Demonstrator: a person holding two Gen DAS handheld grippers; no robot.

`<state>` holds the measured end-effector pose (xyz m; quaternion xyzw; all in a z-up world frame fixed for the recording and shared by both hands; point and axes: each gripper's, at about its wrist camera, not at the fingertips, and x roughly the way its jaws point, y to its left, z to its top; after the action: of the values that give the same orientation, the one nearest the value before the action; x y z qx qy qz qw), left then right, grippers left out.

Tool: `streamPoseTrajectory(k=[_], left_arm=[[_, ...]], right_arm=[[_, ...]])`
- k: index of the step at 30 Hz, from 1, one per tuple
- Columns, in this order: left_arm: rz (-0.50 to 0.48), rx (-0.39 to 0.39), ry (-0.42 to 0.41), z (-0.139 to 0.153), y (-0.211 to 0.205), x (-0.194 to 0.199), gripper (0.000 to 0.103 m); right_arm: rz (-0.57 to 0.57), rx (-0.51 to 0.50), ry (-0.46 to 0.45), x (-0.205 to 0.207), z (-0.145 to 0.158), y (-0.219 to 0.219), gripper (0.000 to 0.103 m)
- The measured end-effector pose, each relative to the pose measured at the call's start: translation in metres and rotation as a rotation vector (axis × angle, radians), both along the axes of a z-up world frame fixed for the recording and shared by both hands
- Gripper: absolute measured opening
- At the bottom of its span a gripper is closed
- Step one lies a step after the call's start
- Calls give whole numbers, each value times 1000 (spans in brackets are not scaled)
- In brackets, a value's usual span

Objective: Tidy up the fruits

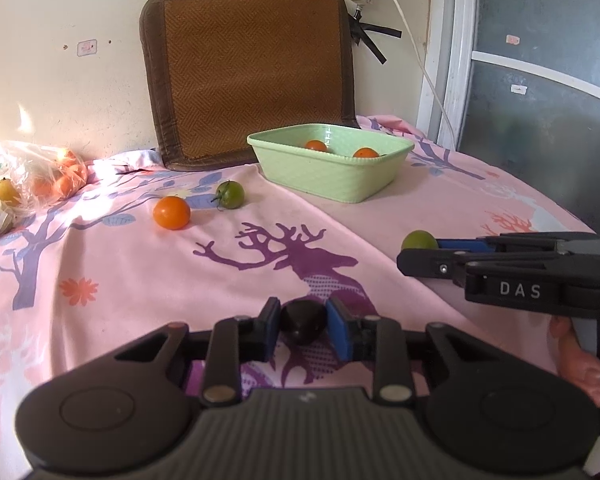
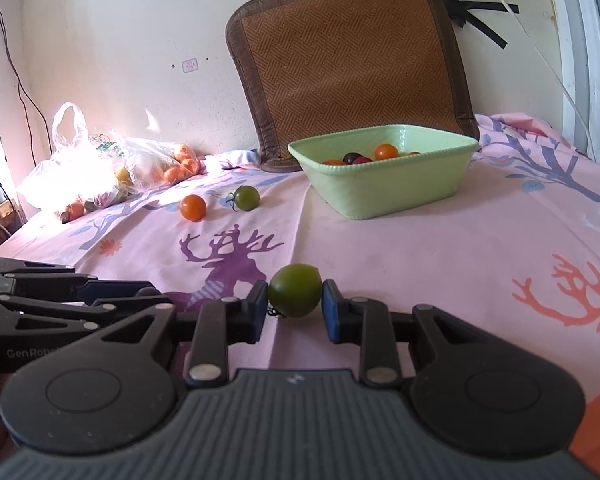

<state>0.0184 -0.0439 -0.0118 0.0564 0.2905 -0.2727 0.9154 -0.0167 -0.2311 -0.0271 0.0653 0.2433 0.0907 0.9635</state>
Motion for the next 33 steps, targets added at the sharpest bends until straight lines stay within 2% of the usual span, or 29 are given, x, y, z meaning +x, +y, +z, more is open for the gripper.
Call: streamPoseTrajectory(k=[33], left_arm=[[21, 12, 13, -1, 0, 2, 31]], right_arm=[[18, -23, 28, 3, -1, 4, 32]])
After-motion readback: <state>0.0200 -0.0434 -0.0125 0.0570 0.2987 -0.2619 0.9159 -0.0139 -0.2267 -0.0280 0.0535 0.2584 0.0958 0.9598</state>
